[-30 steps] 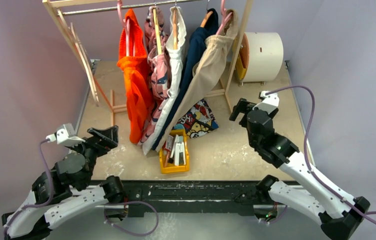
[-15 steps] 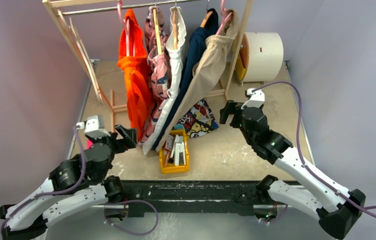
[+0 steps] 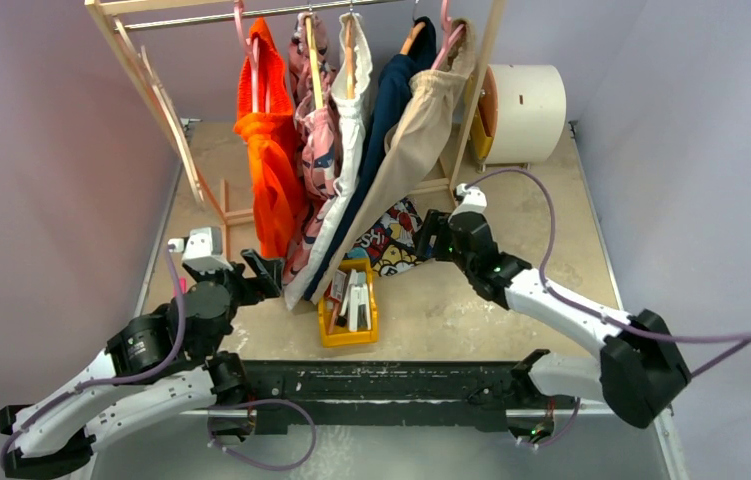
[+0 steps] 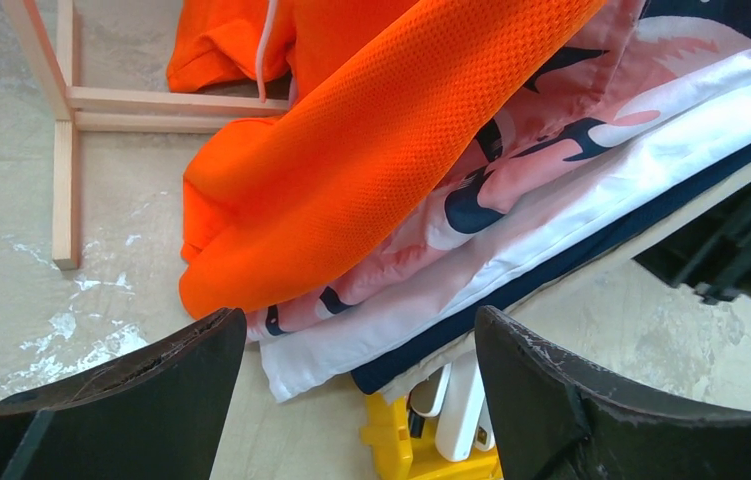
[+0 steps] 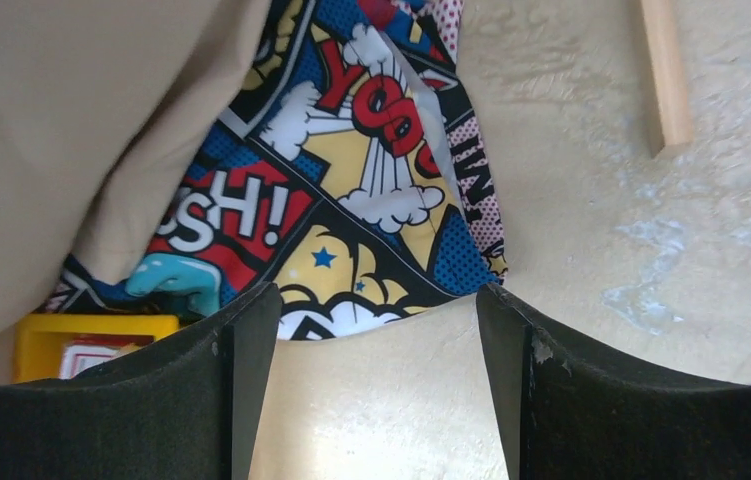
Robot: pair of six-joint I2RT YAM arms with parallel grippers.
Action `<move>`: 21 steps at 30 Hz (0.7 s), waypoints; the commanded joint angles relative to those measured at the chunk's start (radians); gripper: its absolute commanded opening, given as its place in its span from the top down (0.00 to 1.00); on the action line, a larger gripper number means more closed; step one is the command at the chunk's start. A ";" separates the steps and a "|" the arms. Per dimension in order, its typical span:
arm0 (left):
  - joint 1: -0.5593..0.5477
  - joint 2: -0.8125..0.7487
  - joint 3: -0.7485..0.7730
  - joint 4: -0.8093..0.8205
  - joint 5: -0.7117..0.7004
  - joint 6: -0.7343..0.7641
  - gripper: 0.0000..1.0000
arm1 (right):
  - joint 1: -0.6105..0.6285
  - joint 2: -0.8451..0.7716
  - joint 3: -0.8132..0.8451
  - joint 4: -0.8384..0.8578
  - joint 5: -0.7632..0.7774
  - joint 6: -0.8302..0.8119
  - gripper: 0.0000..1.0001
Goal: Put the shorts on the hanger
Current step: Pick up the shorts at the center of the board.
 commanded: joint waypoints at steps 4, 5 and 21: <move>-0.001 -0.020 -0.008 0.046 0.016 0.027 0.18 | -0.027 0.130 -0.048 0.212 -0.049 0.051 0.28; -0.001 -0.022 -0.008 0.046 0.016 0.027 0.18 | -0.030 0.139 -0.052 0.220 -0.046 0.054 0.28; -0.001 -0.015 -0.010 0.053 0.027 0.036 0.19 | -0.065 0.373 -0.026 0.290 -0.029 0.084 0.30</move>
